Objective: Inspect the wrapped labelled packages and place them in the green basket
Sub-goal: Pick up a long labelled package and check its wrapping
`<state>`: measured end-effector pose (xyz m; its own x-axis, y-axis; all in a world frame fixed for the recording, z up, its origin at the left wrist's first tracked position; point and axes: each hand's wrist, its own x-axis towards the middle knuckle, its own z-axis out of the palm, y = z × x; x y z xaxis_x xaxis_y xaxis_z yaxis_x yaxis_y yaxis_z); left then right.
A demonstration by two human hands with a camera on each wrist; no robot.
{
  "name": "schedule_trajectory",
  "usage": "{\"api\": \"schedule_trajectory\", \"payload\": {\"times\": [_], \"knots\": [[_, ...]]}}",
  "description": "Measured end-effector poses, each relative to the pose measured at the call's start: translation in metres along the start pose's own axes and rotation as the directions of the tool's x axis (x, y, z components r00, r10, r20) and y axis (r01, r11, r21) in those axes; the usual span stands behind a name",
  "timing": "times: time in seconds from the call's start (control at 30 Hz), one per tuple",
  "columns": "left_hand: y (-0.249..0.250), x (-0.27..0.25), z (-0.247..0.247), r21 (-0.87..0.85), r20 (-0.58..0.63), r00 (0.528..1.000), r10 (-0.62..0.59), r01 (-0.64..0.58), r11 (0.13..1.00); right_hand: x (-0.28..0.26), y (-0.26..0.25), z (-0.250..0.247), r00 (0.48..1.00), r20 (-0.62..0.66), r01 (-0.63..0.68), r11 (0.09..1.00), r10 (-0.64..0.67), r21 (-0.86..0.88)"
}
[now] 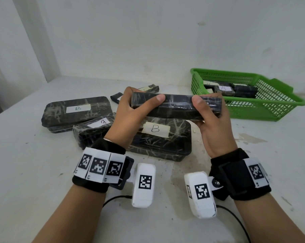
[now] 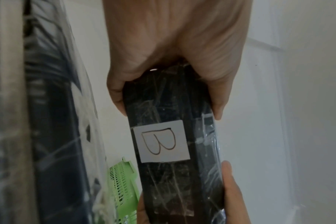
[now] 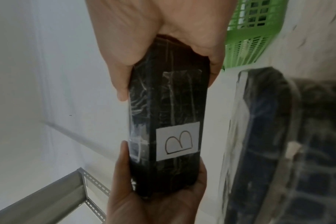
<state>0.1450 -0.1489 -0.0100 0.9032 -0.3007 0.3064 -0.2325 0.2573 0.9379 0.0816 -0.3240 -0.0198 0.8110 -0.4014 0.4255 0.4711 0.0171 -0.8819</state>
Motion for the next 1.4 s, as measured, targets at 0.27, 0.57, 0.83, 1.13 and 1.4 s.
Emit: {"api": "schedule_trajectory", "payload": {"times": [0.27, 0.57, 0.83, 1.13, 1.4], "knots": [[-0.003, 0.0, -0.002, 0.039, 0.064, 0.998, 0.003, -0.006, 0.999, 0.004, -0.004, -0.009, 0.998, 0.022, 0.058, 0.998, -0.058, -0.04], [-0.005, 0.001, -0.002, 0.012, 0.05, 0.997, -0.05, 0.049, 0.999, 0.002, 0.001, -0.007, 0.998, -0.006, 0.066, 0.995, -0.066, -0.071], [-0.006, 0.001, -0.001, 0.029, -0.012, 1.0, -0.022, 0.023, 0.999, 0.0, 0.003, -0.004, 0.999, -0.029, 0.041, 0.995, -0.043, -0.09], [-0.004, 0.004, -0.01, 0.024, 0.045, 0.999, -0.029, 0.028, 0.999, -0.003, -0.007, -0.006, 0.995, -0.007, 0.098, 0.987, -0.1, -0.131], [0.01, 0.0, -0.007, 0.032, -0.049, 0.991, 0.127, -0.125, 0.992, -0.006, -0.011, 0.001, 0.962, 0.008, 0.272, 0.96, -0.272, -0.068]]}}
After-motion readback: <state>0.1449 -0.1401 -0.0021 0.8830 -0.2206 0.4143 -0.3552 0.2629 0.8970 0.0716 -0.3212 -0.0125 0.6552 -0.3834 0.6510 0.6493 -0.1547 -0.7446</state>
